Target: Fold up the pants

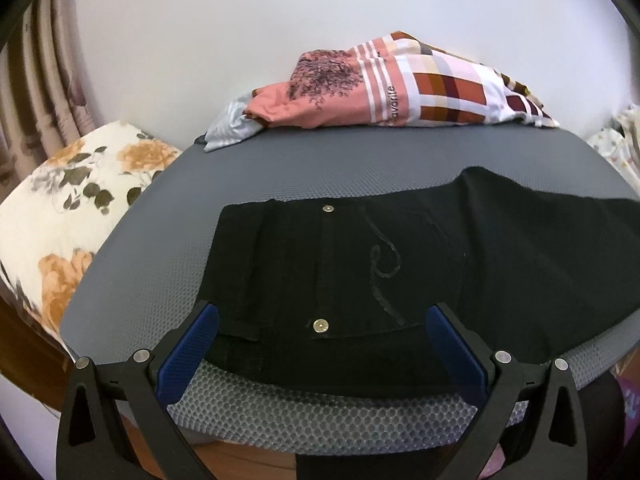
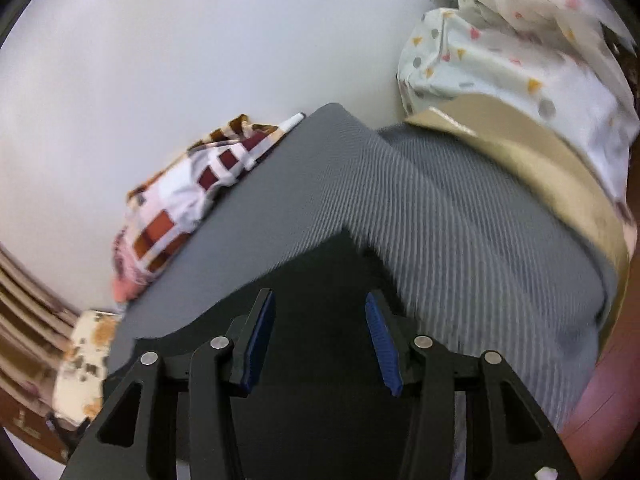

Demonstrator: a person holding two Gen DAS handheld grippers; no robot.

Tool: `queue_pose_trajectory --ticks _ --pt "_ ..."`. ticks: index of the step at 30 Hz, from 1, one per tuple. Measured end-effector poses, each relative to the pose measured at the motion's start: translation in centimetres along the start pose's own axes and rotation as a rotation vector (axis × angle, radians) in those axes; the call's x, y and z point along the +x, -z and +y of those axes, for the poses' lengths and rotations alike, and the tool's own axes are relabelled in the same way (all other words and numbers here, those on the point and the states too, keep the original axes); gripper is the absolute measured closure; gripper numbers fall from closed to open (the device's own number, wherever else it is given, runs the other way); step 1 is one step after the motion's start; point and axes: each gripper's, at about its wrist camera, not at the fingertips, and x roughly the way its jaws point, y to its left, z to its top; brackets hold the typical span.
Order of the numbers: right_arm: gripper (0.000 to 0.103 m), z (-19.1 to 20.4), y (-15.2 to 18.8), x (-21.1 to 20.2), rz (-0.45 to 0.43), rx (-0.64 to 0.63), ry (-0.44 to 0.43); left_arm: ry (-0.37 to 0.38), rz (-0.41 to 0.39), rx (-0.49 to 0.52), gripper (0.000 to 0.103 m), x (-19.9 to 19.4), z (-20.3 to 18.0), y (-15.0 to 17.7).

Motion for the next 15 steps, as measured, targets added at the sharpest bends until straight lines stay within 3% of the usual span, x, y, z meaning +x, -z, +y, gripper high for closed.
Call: queue_pose_trajectory --ticks 2,6,7,9,10,15 --pt "0.036 -0.6 -1.2 1.3 0.028 0.017 -0.006 0.000 0.008 0.000 0.000 0.2 -0.2 0.1" --pt "0.038 -2.1 -2.1 4.7 0.152 0.075 -0.083 0.002 0.047 -0.009 0.000 1.1 -0.2 0.4" --pt "0.042 -2.1 -2.1 5.3 0.163 0.050 -0.068 0.000 0.055 -0.010 0.000 1.3 -0.2 0.5" --pt "0.090 -1.2 -2.1 5.4 0.159 -0.029 -0.034 -0.007 0.068 -0.012 0.000 1.6 -0.2 0.6" --pt "0.090 -0.7 -2.0 5.3 0.155 -0.060 -0.019 -0.009 0.071 -0.015 0.000 1.7 -0.1 0.7" --pt "0.091 5.3 0.6 -0.3 -0.074 -0.393 0.031 -0.011 0.085 -0.031 0.000 2.1 0.0 0.8"
